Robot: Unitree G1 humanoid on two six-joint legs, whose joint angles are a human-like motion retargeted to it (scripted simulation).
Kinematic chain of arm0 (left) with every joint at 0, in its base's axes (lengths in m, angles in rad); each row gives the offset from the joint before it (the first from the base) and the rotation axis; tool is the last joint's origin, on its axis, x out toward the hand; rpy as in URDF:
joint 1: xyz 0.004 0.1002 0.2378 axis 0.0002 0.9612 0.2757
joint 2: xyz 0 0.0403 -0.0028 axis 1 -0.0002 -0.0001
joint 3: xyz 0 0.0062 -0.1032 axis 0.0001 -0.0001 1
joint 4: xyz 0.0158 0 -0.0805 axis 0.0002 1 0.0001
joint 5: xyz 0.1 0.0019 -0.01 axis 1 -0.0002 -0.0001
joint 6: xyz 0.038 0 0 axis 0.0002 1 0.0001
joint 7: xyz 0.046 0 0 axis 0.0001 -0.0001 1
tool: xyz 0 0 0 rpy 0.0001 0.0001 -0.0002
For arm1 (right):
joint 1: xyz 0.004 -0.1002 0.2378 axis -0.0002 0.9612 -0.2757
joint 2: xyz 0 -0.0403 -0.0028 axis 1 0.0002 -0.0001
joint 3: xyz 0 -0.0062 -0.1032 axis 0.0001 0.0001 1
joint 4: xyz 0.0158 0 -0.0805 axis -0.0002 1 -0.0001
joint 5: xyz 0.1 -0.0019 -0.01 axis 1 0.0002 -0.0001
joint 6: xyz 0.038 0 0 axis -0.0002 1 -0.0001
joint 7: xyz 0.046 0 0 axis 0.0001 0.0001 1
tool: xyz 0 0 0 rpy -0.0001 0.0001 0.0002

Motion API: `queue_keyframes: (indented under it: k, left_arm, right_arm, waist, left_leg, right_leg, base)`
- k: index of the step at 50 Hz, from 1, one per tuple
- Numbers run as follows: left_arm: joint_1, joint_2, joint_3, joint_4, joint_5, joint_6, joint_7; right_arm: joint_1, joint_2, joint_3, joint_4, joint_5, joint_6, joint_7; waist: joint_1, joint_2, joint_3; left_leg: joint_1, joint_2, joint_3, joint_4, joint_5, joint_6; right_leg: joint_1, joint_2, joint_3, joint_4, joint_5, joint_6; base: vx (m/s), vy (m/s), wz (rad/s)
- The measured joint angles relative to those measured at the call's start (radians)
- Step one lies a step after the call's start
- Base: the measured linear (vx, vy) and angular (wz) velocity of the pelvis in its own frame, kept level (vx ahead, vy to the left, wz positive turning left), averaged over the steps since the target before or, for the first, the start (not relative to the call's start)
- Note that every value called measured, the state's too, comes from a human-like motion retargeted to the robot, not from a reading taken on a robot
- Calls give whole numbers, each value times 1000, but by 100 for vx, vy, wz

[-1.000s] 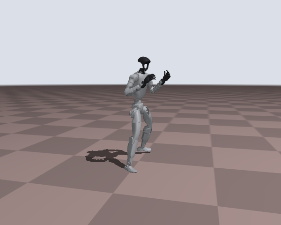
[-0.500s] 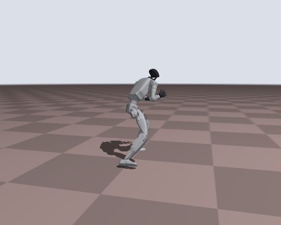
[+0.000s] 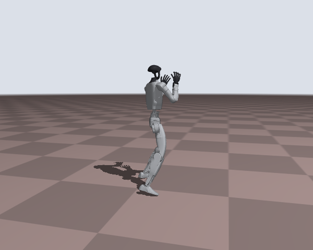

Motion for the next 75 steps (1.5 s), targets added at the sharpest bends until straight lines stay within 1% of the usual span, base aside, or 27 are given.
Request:
queue_keyframes:
  k: [3, 6, 9, 11, 13, 15, 20, 23, 25, 28, 30, 33, 37, 39, 42, 45, 48, 50, 51, 53, 55, 59, 62, 65, 69, 73, 75]
  left_arm:
    - [-197, 76, -26, 59, 190, 86, 4]
    - [-549, 211, -184, 299, 398, 179, 5]
    - [-1081, 220, -577, 930, 578, 250, 45]
    - [-1365, 86, -874, 1519, 686, 284, 66]
    - [-1478, -58, -1048, 2013, 611, 304, 55]
    - [-1493, -50, -1028, 2111, 520, 299, -39]
    - [-1112, 354, -617, 1141, 686, 225, 94]
    - [-862, 372, -437, 912, 674, 203, 45]
    - [-911, 284, -477, 1099, 732, 241, 26]
    - [-1235, -78, -672, 1878, 785, 337, 66]
    - [-1332, -242, -740, 2209, 525, 313, 82]
    - [-1242, -193, -760, 1916, 500, 196, -29]
    - [-942, -116, -607, 1255, 331, 30, 200]
    - [-724, -126, -473, 995, 123, -60, 108]
    - [-418, -120, -309, 758, -47, -68, -84]
    - [-202, -164, -315, 714, -115, -74, -89]
    - [-70, -224, -368, 717, -84, -146, -13]
    - [-15, -262, -431, 683, -45, -155, -21]
    - [4, -251, -445, 649, -63, -142, -47]
    - [65, -217, -427, 567, -155, -117, -96]
    - [181, -182, -363, 475, -314, -79, -159]
    - [376, -151, -298, 311, -398, -72, -160]
    - [425, -160, -229, 215, -484, -66, -208]
    - [423, -210, -112, 143, -531, -45, -235]
    - [402, -319, -25, 55, -522, -58, -136]
    - [457, -220, -133, -37, -409, -148, -15]
    - [480, -123, -218, -54, -334, -158, 20]
  right_arm:
    - [146, 19, -23, -27, 36, -6, 36]
    - [251, -20, 8, -48, 83, -8, 62]
    - [293, -94, 36, -78, 132, -27, 4]
    - [297, -134, 52, -77, 156, -47, -43]
    - [297, -171, 64, -64, 164, -40, -62]
    - [329, -180, 48, -73, 187, -35, -18]
    - [573, -185, -77, -218, 167, -76, 23]
    - [617, -230, -128, -219, 174, -88, 19]
    - [628, -273, -138, -177, 194, -99, -10]
    - [570, -317, -139, -104, 123, -100, -77]
    - [506, -353, -107, -61, 81, -73, -147]
    - [521, -388, -181, -60, 124, -100, -105]
    - [559, -338, -268, -77, 42, -92, -120]
    - [501, -357, -302, -61, -26, -75, -97]
    - [304, -491, -313, 26, -61, -52, 1]
    - [-216, -694, 12, 429, -115, 56, -50]
    - [-962, -641, 628, 1233, -32, 143, 38]
    - [-1188, -603, 799, 1611, 106, 142, 184]
    - [-1210, -636, 791, 1615, 231, 140, 147]
    - [-1175, -685, 714, 1478, 439, 77, -54]
    - [-995, -709, 551, 1117, 458, 24, -242]
    - [-399, -600, 149, 371, 252, 7, -138]
    - [6, -403, -12, 25, 152, -52, 18]
    - [316, -219, -33, -123, 320, -140, 145]
    - [516, -196, 30, -210, 367, -145, 174]
    - [551, -224, 108, -289, 382, -155, 172]
    - [511, -222, 149, -290, 378, -152, 160]
  waist:
    - [-126, 65, 11]
    - [-313, 124, 22]
    - [-493, 173, 71]
    - [-583, 184, 100]
    - [-644, 190, 117]
    - [-671, 176, 125]
    - [-612, 124, 97]
    - [-601, 94, 45]
    - [-607, 80, 11]
    - [-632, 54, -17]
    - [-647, 50, -29]
    - [-596, 24, -41]
    - [-474, -35, -6]
    - [-426, -57, 39]
    - [-350, -89, 99]
    - [-277, -120, 154]
    - [-231, -119, 200]
    - [-135, -73, 211]
    - [-95, -62, 223]
    - [-60, -47, 245]
    - [-66, -21, 239]
    - [-24, 41, 216]
    - [10, 80, 246]
    - [-20, 162, 319]
    - [-182, 325, 466]
    - [-332, 450, 480]
    - [-419, 489, 480]
  left_leg:
    - [62, 19, 89, 7, -7, 6]
    - [91, 29, 144, 21, -17, -1]
    - [64, 53, 146, 77, -17, 10]
    - [36, 67, 141, 102, -7, 18]
    - [32, 72, 155, 88, 0, 13]
    - [68, 71, 198, 35, 0, -5]
    - [216, 15, 324, -118, 58, -29]
    - [249, 1, 356, -169, 71, -33]
    - [239, -10, 337, -195, 69, -20]
    - [159, 2, 235, -202, 52, -13]
    - [122, 15, 180, -228, 56, -40]
    - [114, 25, 148, -287, 76, -98]
    - [102, 27, 108, -351, 101, -129]
    - [91, 35, 85, -371, 114, -139]
    - [72, 51, 58, -396, 138, -135]
    - [53, 62, 44, -430, 179, -121]
    - [34, 81, 47, -452, 213, -142]
    - [9, 153, 51, -457, 240, -186]
    - [2, 161, 48, -463, 249, -191]
    - [-8, 151, 40, -483, 264, -195]
    - [-18, 170, 32, -515, 283, -208]
    - [-13, 241, 62, -528, 307, -208]
    - [21, 253, 106, -506, 316, -212]
    - [40, 284, 126, -408, 298, -219]
    - [-45, 425, 75, -104, 245, -157]
    - [-276, 587, 6, 154, 149, -90]
    - [-373, 601, -57, 203, 86, -83]
  right_leg:
    - [-63, -45, -78, 58, 18, -76]
    - [-94, -74, -115, 79, 17, -94]
    - [-107, -75, -113, 80, 33, -61]
    - [-107, -72, -143, 66, 37, -37]
    - [-110, -66, -176, 36, 40, -18]
    - [-123, -50, -181, -1, 43, -9]
    - [-115, -21, -127, -126, 53, 39]
    - [-98, -3, -122, -185, 50, 70]
    - [-85, -8, -149, -200, 38, 82]
    - [-52, -11, -272, -194, 27, 81]
    - [-42, 6, -331, -194, 34, 74]
    - [-42, 33, -360, -199, 36, 66]
    - [-39, 52, -413, -199, 21, 44]
    - [-38, 62, -437, -188, 17, 25]
    - [-61, 77, -438, -153, 20, 3]
    - [-113, 92, -343, -115, 50, 25]
    - [-185, 143, -82, -85, 55, 120]
    - [-217, 238, 74, -93, 13, 153]
    - [-217, 223, 75, -82, -24, 153]
    - [-196, 130, -12, -59, -80, 127]
    - [-157, 42, -183, -46, -109, 53]
    - [-134, -41, -328, -12, -163, -55]
    - [-168, -95, -284, 25, -120, -17]
    - [-237, -135, -183, 148, -145, 28]
    - [-441, -98, 0, 446, -249, 7]
    - [-747, 60, 93, 600, -305, -4]
    - [-876, 145, 105, 613, -294, -6]
  base:
    - [-3, 1, -169]
    - [-6, -2, -113]
    - [-10, -3, -25]
    - [-9, -5, -10]
    - [-4, -8, -52]
    - [1, -13, -114]
    - [8, -18, -136]
    - [7, -18, -47]
    - [0, -13, 58]
    - [-8, -7, 159]
    - [-11, -5, 119]
    - [-10, -7, 46]
    - [-14, -10, 41]
    - [-19, -13, 53]
    - [-23, -17, 38]
    - [-28, -22, 25]
    - [-29, -27, -3]
    - [-26, -40, -41]
    - [-19, -36, -13]
    - [-12, -28, 29]
    - [-9, -35, 10]
    - [-5, -44, -59]
    - [-5, -49, -78]
    - [-11, -50, -84]
    - [-21, -47, -120]
    - [-23, -36, -206]
    - [-15, -26, -229]
